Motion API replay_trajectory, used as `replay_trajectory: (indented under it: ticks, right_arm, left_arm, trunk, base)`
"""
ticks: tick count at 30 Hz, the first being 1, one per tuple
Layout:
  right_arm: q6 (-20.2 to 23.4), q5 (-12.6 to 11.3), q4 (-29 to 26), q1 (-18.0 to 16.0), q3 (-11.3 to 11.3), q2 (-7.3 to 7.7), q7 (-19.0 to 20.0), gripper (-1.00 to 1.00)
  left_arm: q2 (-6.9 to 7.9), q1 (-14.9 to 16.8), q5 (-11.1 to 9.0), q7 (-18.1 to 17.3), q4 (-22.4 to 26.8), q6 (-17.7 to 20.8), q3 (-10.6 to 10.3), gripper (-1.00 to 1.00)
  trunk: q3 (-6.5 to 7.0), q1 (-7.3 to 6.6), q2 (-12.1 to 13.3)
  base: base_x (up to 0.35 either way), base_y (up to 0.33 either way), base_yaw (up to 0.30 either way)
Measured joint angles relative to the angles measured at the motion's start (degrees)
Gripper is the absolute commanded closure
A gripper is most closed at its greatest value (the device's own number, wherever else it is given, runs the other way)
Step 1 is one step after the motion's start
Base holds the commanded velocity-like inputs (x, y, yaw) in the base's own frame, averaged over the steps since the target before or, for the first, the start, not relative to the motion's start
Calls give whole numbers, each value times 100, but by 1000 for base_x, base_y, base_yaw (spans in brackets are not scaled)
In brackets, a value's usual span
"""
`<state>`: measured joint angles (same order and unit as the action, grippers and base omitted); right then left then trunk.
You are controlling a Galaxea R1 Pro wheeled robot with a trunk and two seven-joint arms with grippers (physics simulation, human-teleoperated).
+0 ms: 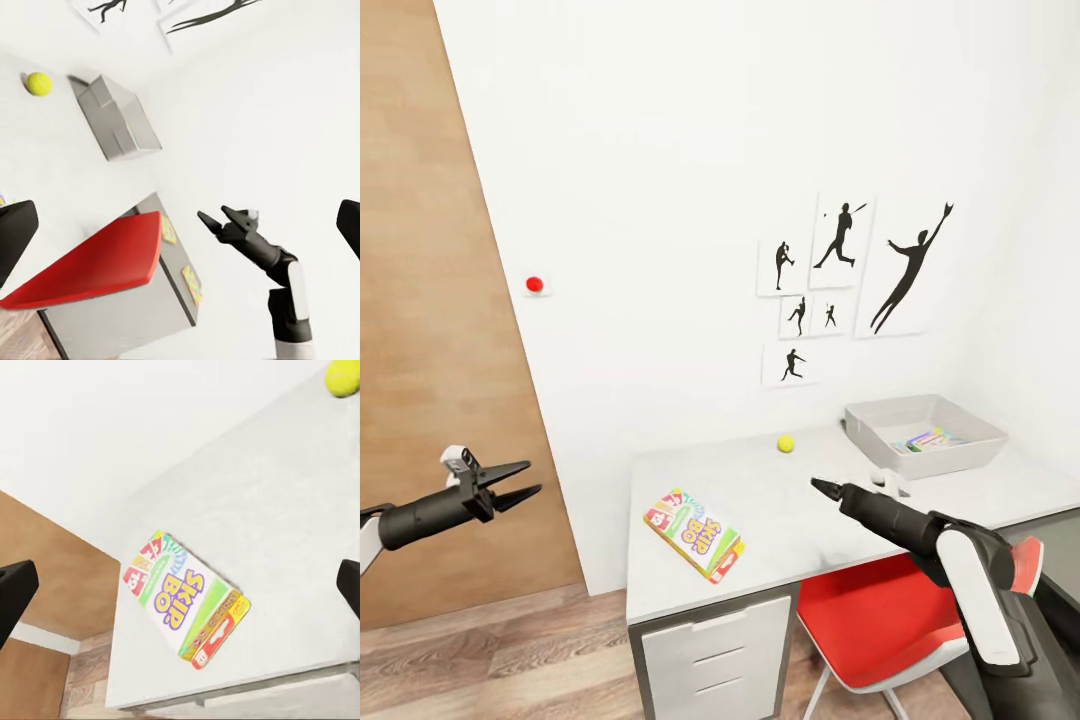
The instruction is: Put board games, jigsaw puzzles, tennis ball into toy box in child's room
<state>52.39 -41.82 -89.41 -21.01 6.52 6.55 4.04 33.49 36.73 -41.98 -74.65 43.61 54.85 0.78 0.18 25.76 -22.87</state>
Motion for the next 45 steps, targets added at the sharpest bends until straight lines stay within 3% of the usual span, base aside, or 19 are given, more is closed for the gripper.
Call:
replay_trajectory:
  ticks: [5,9,13,16,19,22,27,35,45]
  right_arm:
    - [16,138,6,0,-392,-4,-746,-100]
    - [17,160,13,-2,-549,-5,-973,-100]
    - [-1,180,16,-4,-631,-5,-1112,-100]
    - [-23,189,16,-4,-649,-6,-1145,-100]
    - [-36,174,19,-1,-655,-6,-1154,-100]
    - [-38,168,18,1,-665,-6,-1155,-100]
    - [-72,183,17,7,-675,-7,-1150,-100]
    - [-234,194,17,11,-690,-7,-1159,-100]
    - [-256,218,17,10,-933,-10,-1162,-100]
  left_arm:
    - [4,0,20,102,-49,-400,3,-100]
    - [15,0,65,291,-124,-560,11,-100]
    - [34,0,109,1001,-165,-615,19,-100]
    - [30,7,108,1998,-178,-633,26,-100]
    - [13,17,96,2727,-181,-649,27,-100]
    - [4,22,75,3162,-183,-673,32,-100]
    - [-5,25,67,3452,-184,-678,35,-100]
    - [-8,25,67,3532,-184,-679,30,-100]
    - [-16,24,66,3566,-183,-664,36,-100]
  trunk:
    - [0,0,0]
    - [0,0,0]
    - [0,0,0]
    - [0,0,0]
    - [0,0,0]
    - [0,0,0]
    - [0,0,0]
    - [0,0,0]
    - [-18,0,0]
  base:
    - [0,0,0]
    - [0,0,0]
    - [0,0,0]
    - [0,0,0]
    - [0,0,0]
    - [0,0,0]
    - [0,0,0]
    - [0,0,25]
    - [0,0,233]
